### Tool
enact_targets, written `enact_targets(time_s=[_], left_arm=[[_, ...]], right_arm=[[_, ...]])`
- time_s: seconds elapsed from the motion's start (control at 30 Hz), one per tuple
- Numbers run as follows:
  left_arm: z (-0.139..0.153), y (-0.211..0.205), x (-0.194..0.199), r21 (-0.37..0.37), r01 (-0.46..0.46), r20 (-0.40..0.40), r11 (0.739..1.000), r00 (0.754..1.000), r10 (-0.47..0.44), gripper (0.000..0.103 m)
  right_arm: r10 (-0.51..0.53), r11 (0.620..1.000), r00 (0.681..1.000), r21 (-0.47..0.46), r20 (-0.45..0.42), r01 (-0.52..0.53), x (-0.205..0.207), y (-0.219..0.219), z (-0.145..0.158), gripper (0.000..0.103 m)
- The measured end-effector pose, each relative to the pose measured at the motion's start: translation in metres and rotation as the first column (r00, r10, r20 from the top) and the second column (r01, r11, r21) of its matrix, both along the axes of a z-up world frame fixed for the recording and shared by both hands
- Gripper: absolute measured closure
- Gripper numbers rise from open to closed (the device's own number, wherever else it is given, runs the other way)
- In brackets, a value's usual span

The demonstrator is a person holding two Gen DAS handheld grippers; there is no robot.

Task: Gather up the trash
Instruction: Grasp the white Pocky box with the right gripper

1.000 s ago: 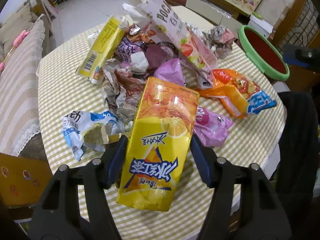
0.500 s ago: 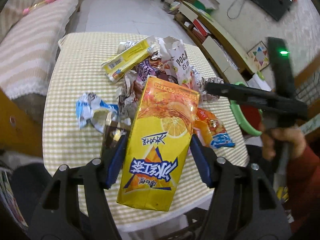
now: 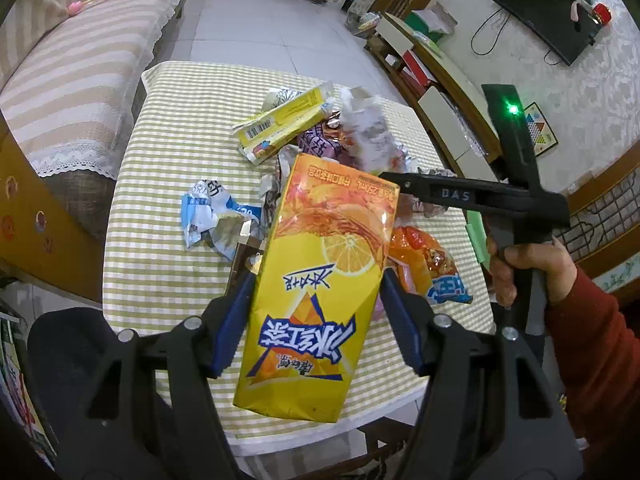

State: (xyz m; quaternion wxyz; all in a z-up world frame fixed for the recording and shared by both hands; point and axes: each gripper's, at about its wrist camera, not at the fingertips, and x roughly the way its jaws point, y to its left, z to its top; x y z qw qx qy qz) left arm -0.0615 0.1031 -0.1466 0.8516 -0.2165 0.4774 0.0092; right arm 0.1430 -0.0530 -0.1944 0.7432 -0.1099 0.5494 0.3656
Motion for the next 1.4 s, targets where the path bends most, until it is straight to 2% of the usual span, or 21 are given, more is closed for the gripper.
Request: enact_targets(time_s=[0.03, 0.13, 0.2, 0.23, 0.3, 0.37, 0.57, 0.6, 0.67, 0.93, 0.97, 1.07, 1.13, 1.23, 1.33, 1.4], left_arm=[[0.001, 0.0, 0.0, -0.002, -0.002, 0.003, 1.0, 1.0, 0.002, 0.041], [0.002, 0.0, -0.002, -0.001, -0.005, 0.005, 1.0, 1.0, 0.005, 0.041], [0.003, 0.001, -0.002, -0.002, -0.01, 0.006, 1.0, 1.0, 0.01, 0.041], [0.004, 0.001, -0.002, -0.001, -0.012, 0.007, 1.0, 1.0, 0.012, 0.041], [0.004, 0.002, -0.003, -0.002, -0.016, 0.007, 1.0, 1.0, 0.016, 0.041], [0.005, 0.003, -0.004, -0.001, -0.022, 0.006, 1.0, 1.0, 0.022, 0.041], [0.005, 0.005, -0.006, -0.004, -0.035, 0.001, 0.999, 0.999, 0.035, 0.041], [0.005, 0.004, -0.007, -0.003, -0.036, -0.001, 0.999, 0.999, 0.036, 0.041], [0.004, 0.004, -0.006, -0.003, -0.037, -0.004, 0.999, 0.999, 0.037, 0.041], [0.005, 0.002, -0.005, 0.001, -0.038, 0.003, 0.999, 0.999, 0.038, 0.041], [0.005, 0.002, -0.005, 0.001, -0.038, 0.004, 0.999, 0.999, 0.038, 0.041], [0.007, 0.001, -0.005, 0.0, -0.035, 0.009, 0.999, 0.999, 0.035, 0.041], [0.007, 0.0, -0.003, 0.005, -0.031, 0.009, 0.999, 0.999, 0.031, 0.041], [0.007, 0.0, -0.001, 0.005, -0.033, 0.008, 0.999, 0.999, 0.033, 0.041], [0.009, 0.0, -0.001, 0.004, -0.042, 0.013, 0.999, 0.999, 0.042, 0.041], [0.01, 0.001, -0.002, 0.002, -0.046, 0.013, 0.999, 0.999, 0.046, 0.041]], right_arm=[[0.008, 1.0, 1.0, -0.001, 0.0, -0.008, 0.0, 0.001, 0.0, 0.067], [0.013, 1.0, 1.0, -0.004, 0.01, -0.013, 0.0, 0.004, 0.0, 0.065], [0.01, 1.0, 1.0, 0.004, 0.021, -0.01, 0.0, 0.004, 0.0, 0.054], [0.012, 1.0, 1.0, 0.009, 0.025, -0.012, 0.001, 0.006, 0.001, 0.044], [0.022, 1.0, 0.999, 0.004, 0.034, -0.022, 0.002, 0.008, 0.001, 0.041], [0.038, 0.999, 0.998, -0.015, 0.046, -0.038, 0.003, 0.014, -0.001, 0.033], [0.07, 0.996, 0.995, -0.067, 0.074, -0.065, -0.005, 0.029, -0.012, 0.029], [0.072, 0.995, 0.994, -0.078, 0.079, -0.066, -0.007, 0.03, -0.013, 0.03], [0.078, 0.994, 0.995, -0.084, 0.066, -0.072, -0.009, 0.034, -0.018, 0.051], [0.04, 0.999, 0.996, 0.003, 0.086, -0.04, -0.016, 0.013, -0.001, 0.063], [0.026, 0.999, 0.997, 0.024, 0.073, -0.028, -0.015, 0.008, 0.003, 0.097], [-0.023, 0.996, 0.999, 0.089, 0.049, 0.019, -0.015, -0.009, 0.015, 0.101], [-0.032, 0.995, 0.999, 0.093, 0.041, 0.028, -0.015, -0.015, 0.018, 0.101], [-0.04, 0.996, 0.999, 0.08, 0.028, 0.037, -0.014, -0.018, 0.016, 0.091], [-0.057, 0.995, 0.998, 0.084, 0.019, 0.055, -0.014, -0.015, 0.012, 0.045], [-0.058, 0.994, 0.998, 0.09, -0.01, 0.058, -0.016, -0.006, 0.005, 0.044]])
